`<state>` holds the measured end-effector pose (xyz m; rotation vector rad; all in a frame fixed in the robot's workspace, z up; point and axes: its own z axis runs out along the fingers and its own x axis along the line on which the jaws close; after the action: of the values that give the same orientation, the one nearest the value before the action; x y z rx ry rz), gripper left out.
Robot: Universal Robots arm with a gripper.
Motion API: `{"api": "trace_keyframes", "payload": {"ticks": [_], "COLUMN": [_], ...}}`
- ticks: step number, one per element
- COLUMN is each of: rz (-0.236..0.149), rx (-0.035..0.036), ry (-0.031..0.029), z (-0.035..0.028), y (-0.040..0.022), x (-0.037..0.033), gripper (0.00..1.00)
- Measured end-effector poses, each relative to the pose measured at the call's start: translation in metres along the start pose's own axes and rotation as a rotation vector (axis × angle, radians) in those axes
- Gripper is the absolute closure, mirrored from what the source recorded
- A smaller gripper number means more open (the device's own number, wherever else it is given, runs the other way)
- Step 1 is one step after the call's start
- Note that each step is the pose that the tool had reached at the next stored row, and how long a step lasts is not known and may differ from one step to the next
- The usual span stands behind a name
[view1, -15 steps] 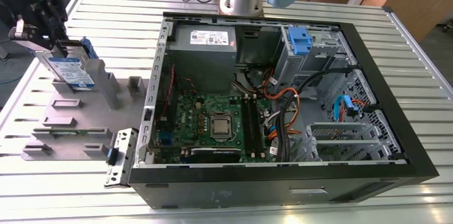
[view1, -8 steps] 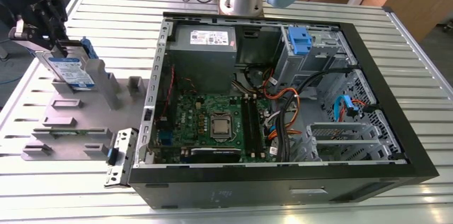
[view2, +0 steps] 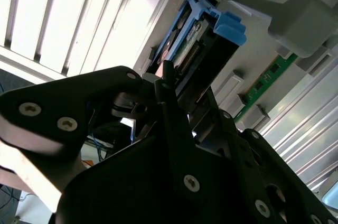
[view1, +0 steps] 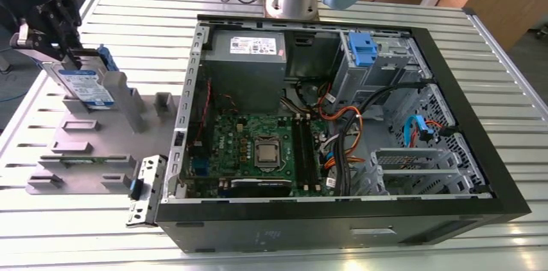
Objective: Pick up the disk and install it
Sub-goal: 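Pick up the disk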
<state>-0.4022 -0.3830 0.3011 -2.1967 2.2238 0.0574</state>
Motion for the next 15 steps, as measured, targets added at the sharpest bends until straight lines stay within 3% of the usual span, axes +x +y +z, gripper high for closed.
{"api": "trace_keyframes", "payload": {"ticks": [15], "rz": [0.000], "rx": [0.0003], "ry": [-0.0003], "z": [-0.0010], "y": [0.0006], "x": [-0.0001], "gripper": [0.65]}}
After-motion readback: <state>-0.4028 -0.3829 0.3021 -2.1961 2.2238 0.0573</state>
